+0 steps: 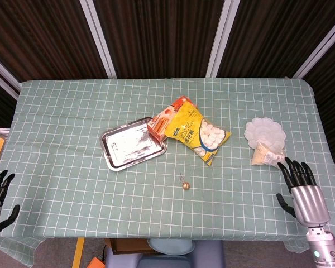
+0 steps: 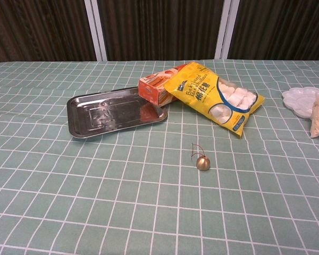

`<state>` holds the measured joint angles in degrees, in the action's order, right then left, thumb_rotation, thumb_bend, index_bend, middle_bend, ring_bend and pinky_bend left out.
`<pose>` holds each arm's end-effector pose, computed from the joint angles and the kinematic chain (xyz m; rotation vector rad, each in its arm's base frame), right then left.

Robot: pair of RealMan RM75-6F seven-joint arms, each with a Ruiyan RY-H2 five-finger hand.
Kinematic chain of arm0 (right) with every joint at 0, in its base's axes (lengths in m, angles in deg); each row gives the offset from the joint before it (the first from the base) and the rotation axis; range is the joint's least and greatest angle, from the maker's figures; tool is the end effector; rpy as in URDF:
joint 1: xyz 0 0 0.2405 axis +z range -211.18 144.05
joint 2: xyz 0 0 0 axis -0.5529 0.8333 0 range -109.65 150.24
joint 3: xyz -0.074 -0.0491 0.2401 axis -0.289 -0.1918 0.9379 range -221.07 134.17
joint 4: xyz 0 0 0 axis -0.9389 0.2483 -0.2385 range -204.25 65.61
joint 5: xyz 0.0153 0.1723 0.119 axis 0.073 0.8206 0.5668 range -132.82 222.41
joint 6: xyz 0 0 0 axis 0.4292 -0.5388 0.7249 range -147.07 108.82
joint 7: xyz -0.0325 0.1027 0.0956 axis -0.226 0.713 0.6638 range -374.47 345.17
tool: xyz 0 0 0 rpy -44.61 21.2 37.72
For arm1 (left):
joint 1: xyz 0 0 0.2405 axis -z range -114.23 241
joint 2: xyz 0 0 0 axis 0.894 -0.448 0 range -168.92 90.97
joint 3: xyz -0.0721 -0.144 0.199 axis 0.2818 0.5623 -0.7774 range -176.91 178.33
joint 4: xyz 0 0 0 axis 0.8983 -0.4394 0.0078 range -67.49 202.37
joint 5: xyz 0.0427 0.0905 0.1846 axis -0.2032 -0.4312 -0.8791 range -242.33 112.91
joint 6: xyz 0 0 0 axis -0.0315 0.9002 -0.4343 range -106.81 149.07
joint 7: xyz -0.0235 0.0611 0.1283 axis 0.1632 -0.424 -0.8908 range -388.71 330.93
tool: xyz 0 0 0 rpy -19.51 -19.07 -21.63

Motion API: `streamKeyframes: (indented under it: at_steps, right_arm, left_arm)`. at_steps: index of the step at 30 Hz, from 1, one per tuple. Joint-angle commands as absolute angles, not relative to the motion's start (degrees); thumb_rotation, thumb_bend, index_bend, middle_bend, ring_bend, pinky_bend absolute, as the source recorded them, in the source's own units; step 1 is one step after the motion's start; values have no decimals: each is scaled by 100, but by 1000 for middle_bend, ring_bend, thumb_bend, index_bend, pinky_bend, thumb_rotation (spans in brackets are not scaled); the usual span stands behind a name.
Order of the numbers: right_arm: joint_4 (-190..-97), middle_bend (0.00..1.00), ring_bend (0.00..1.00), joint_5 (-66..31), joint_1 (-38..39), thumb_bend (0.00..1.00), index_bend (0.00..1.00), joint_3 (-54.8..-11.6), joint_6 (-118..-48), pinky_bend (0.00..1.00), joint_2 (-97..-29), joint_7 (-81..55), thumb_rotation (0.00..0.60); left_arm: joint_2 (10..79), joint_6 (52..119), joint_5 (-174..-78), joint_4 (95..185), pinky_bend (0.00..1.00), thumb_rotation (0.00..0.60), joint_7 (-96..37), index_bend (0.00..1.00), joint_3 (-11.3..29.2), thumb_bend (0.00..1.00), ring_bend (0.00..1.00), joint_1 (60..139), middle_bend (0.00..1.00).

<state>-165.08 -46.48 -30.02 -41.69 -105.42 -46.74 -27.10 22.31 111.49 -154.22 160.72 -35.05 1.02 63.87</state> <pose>-0.2859 -0.1683 0.1342 1.4854 -0.7888 0.8639 -0.3138 0.1477 0.1759 -1.4111 -0.7832 -0.8032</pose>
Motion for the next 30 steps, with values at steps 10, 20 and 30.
streamKeyframes:
  at_steps: [10,20,30]
  right_arm:
    - [-16460,0,0,-5175,-1512,429,0,-4075,-8594,0,-5179,-2568,600]
    - [-15955,0,0,-4469,-205,429,294,-3672,-6900,0,-6059,-2667,600]
    - [-15354,0,0,-4104,155,458,467,-3675,-6686,0,-6664,-2669,600]
  left_arm:
    - [2213,11196,-15277,16087,50,600,-3565,0,184,384,0,6353,0]
    - [2065,11396,-15130,16267,51,600,-3573,0,276,383,0,6230,0]
    - [1931,11360,-15175,16307,60,600,-3235,0,261,388,0,6221,0]
